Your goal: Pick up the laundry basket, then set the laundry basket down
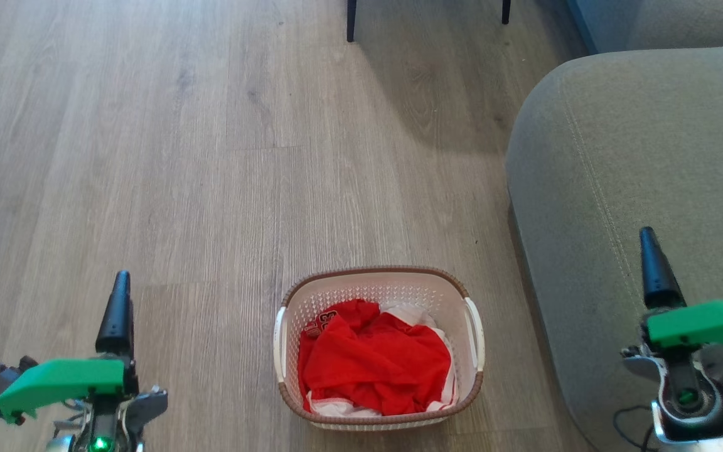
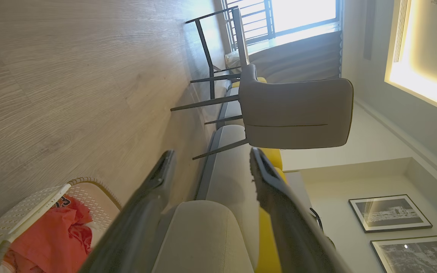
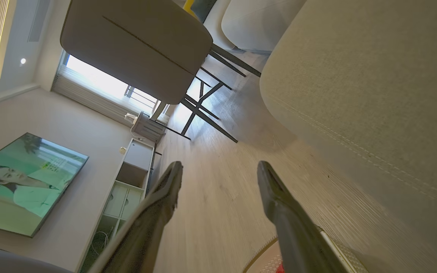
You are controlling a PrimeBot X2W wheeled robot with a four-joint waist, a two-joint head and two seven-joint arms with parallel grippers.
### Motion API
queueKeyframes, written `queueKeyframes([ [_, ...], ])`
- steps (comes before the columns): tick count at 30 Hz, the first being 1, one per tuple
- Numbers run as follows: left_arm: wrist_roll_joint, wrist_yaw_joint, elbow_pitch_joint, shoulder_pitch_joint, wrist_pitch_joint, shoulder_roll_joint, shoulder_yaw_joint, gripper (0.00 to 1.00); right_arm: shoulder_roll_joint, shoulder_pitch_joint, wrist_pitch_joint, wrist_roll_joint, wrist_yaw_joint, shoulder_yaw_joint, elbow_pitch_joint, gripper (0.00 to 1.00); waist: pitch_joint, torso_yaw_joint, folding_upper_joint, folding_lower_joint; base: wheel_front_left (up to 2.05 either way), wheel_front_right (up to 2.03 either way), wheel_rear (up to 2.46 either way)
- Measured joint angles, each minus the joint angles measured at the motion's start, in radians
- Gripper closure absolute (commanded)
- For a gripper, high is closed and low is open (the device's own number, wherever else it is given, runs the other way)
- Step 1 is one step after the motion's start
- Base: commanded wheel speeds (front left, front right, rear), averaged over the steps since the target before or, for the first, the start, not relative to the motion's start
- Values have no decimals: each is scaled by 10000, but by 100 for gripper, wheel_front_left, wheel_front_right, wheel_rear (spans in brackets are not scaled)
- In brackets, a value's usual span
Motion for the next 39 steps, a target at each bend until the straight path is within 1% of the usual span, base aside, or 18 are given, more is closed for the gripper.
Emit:
queueKeyframes([
  [7, 1053, 0, -499, -19, -163, 0, 33, 0, -157, -130, -184, -1522, 0, 558, -453, 0, 34, 81, 0, 0, 0, 0, 0],
  [12, 1801, 6, -890, -192, -326, 0, 180, 0, -579, -192, -336, -2886, 0, 1110, -834, 0, 64, 125, 0, 0, 0, 0, 0],
  [15, 2470, 374, -1129, -226, -437, 0, 196, 0, -587, -402, -412, -3400, 0, 1241, -1028, 0, 80, 139, 0, 0, 0, 0, 0],
  [20, 3534, 903, -1618, -233, -554, 0, -222, 0, -600, -525, -533, -4205, 2, 1446, -1277, 0, 118, 155, 0, 0, 0, 0, 0],
  [25, 5329, 1672, -2033, -310, -681, 2, -953, 0, -679, -526, -711, -4832, 2, 1685, -1524, 0, 159, 157, 0, 0, 0, 0, 0],
  [29, 6437, 2167, -2242, -369, -769, 2, -1726, 0, -777, -531, -828, -5480, 2, 1789, -1682, 0, 184, 134, 0, 0, 0, 0, 0],
  [30, 6677, 2265, -2213, -368, -826, 2, -1877, 0, -754, -531, -844, -5613, 2, 1749, -1708, 0, 184, 125, 0, 0, 0, 0, 0],
  [32, 7288, 2309, -2038, -369, -859, 8, -2222, 0, -713, -532, -918, -5866, 2, 1716, -1730, 0, 175, 103, 0, 0, 0, 0, 0],
  [35, 8253, 2485, -1914, -399, -953, 12, -2855, 0, -742, -533, -976, -6518, 2, 1801, -1733, 0, 171, 89, 0, 0, 0, 0, 0],
  [39, 8525, 2660, -1542, -572, -1108, 17, -3269, 0, -734, -549, -1081, -7016, 2, 1906, -1820, 0, 158, 84, 0, 0, 0, 0, 0],
])
